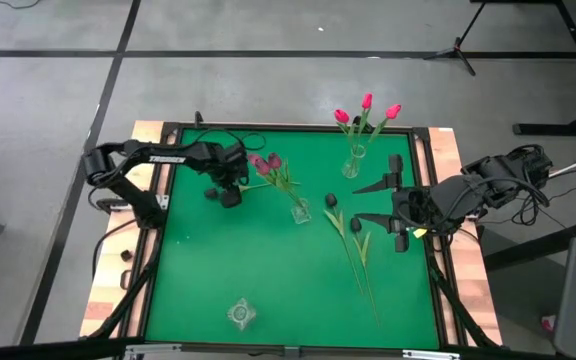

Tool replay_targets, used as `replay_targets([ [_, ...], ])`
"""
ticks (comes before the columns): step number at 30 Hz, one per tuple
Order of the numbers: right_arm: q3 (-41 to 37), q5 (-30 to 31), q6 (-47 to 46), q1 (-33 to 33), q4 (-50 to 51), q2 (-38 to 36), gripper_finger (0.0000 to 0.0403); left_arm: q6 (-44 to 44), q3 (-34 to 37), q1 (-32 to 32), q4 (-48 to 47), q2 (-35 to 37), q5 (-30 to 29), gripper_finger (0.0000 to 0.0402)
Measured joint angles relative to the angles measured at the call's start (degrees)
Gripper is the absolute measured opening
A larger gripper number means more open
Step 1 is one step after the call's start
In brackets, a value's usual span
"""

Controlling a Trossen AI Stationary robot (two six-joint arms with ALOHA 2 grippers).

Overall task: Sort flowers into vase by color
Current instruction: Put the top left black tulip into the bottom transparent vase

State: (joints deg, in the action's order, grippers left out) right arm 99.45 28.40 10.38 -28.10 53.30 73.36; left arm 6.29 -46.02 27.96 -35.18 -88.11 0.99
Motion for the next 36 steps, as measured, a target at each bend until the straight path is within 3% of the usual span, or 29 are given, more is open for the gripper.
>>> replay_targets([
  [12, 0.0, -1.1, -0.1, 0.0, 0.1, 0.0, 0.0214, 3.4, -0.3, -0.6, 2.5, -6.2, -0.7, 0.0208],
  [15, 0.0, -1.0, -0.1, 0.0, 0.0, 0.0, 0.0214, 3.4, -0.3, -0.6, 1.3, -6.2, -1.6, 0.0169],
  [22, 0.0, -1.0, -0.1, 0.0, -1.2, 0.0, 0.0214, 2.7, -0.4, -0.7, -0.7, -5.9, -2.8, 0.0018],
  [29, 0.0, -0.9, 0.0, 0.0, -1.9, 0.0, 0.0214, -1.2, 0.5, -1.0, -11.0, 0.6, -4.1, 0.0007],
  [36, 0.0, 4.5, 1.8, 0.0, -2.6, 0.0, 0.0214, -7.1, 0.2, -2.1, -24.5, 12.1, -8.7, 0.0006],
])
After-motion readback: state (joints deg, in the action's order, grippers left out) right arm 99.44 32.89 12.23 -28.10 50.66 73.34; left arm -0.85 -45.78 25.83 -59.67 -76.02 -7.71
